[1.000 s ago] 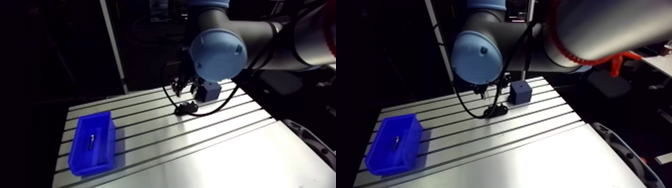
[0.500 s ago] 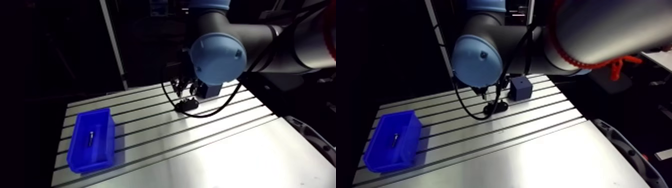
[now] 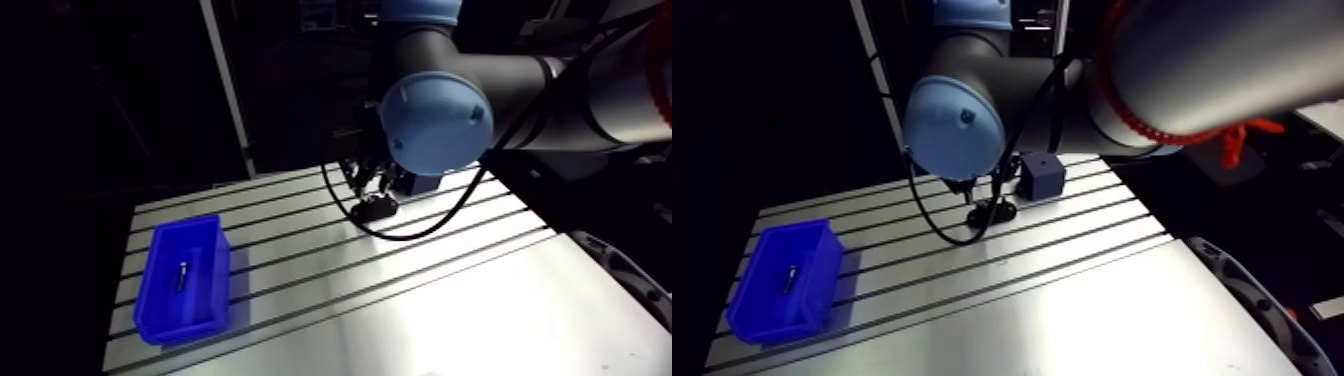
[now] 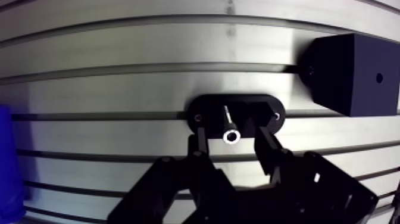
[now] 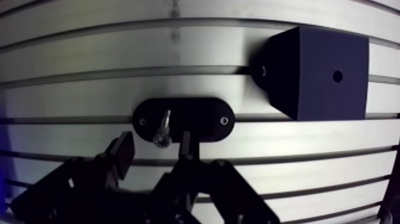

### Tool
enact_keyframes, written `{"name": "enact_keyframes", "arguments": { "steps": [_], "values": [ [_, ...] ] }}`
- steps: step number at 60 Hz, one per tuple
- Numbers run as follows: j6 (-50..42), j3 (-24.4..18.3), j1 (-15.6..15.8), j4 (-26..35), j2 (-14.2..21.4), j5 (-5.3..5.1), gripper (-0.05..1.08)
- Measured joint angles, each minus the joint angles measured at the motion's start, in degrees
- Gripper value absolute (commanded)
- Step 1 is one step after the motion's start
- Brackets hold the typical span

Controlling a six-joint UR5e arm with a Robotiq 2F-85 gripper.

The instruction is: Pick up the M10 bolt and insert it into the hole until fully seated.

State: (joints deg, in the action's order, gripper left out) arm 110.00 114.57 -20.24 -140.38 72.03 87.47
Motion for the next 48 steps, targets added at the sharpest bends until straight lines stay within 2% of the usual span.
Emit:
{"name": "enact_keyframes", "arguments": {
  "steps": [48],
  "values": [
    [0.11,0.08,-0.06,-0.98,-0.95,0.10,0.49]
  ]
}}
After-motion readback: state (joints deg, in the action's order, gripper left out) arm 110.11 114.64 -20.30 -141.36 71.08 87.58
